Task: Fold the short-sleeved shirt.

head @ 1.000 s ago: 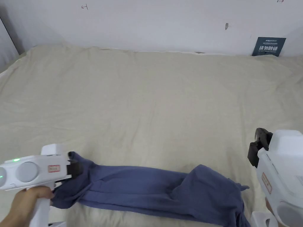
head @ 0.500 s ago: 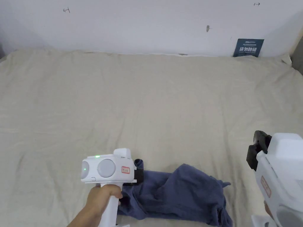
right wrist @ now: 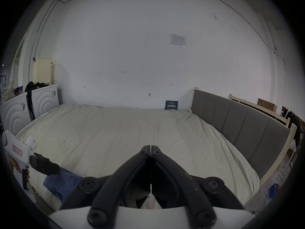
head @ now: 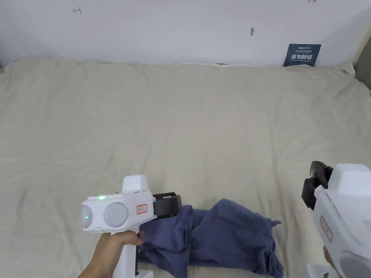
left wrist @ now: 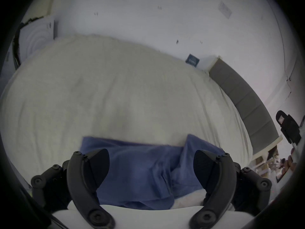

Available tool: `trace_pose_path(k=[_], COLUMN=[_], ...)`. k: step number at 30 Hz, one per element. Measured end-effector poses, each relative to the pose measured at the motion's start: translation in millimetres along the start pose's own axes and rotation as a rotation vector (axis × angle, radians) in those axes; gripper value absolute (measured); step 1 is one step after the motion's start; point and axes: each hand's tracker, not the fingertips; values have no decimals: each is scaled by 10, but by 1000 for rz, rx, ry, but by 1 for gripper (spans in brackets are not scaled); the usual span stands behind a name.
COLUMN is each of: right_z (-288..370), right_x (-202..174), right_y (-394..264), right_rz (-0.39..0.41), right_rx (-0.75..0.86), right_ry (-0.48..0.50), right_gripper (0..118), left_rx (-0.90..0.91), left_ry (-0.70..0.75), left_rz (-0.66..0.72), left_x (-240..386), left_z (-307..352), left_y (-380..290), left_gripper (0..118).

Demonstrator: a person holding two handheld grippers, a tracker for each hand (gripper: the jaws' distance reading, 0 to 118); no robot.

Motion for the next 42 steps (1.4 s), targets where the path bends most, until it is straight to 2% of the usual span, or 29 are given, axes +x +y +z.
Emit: trace_pose_path(k=[2, 5, 6, 7, 8, 15, 21, 25, 29, 33, 37, 42], right_z=[0, -8, -9, -8, -8, 4, 14, 34, 52, 62, 72, 43], right_x=[-9, -14, -13, -12, -13, 21, 136, 225, 288, 271, 195, 68], right_y=[3, 1, 0, -2, -5, -22, -44, -61, -65, -43, -3, 22], right_rz=[2, 2, 0, -2, -3, -14, -20, -25, -35, -35, -32, -21], right_rx=[0, -2, -2, -3, -3, -8, -16, -25, -28, -24, -11, -9], right_ry=[6, 11, 12, 13, 12, 9, -8, -31, -46, -44, -29, -2], right_gripper=[2, 2, 2, 2, 2, 2, 2, 2, 2, 2, 2, 2], left_rx=[87, 163, 170, 168, 166, 71, 19, -18, 10, -37, 18, -31], left_ry=[50, 144, 167, 177, 162, 161, 65, 86, 115, 57, -43, -168], left_rz=[-26, -66, -78, -86, -80, -114, -145, -142, -155, -180, -106, 100], left_x=[-63, -160, -181, -207, -244, -184, 173, 390, 408, 347, 166, -423], left_z=[128, 201, 192, 169, 154, -258, -572, -765, -763, -623, -239, 86], left_y=[-26, -102, -119, -154, -200, -617, -965, -1139, -1119, -930, -598, -270], left_gripper=[85, 72, 51, 13, 1, 0, 0, 0, 0, 0, 0, 3])
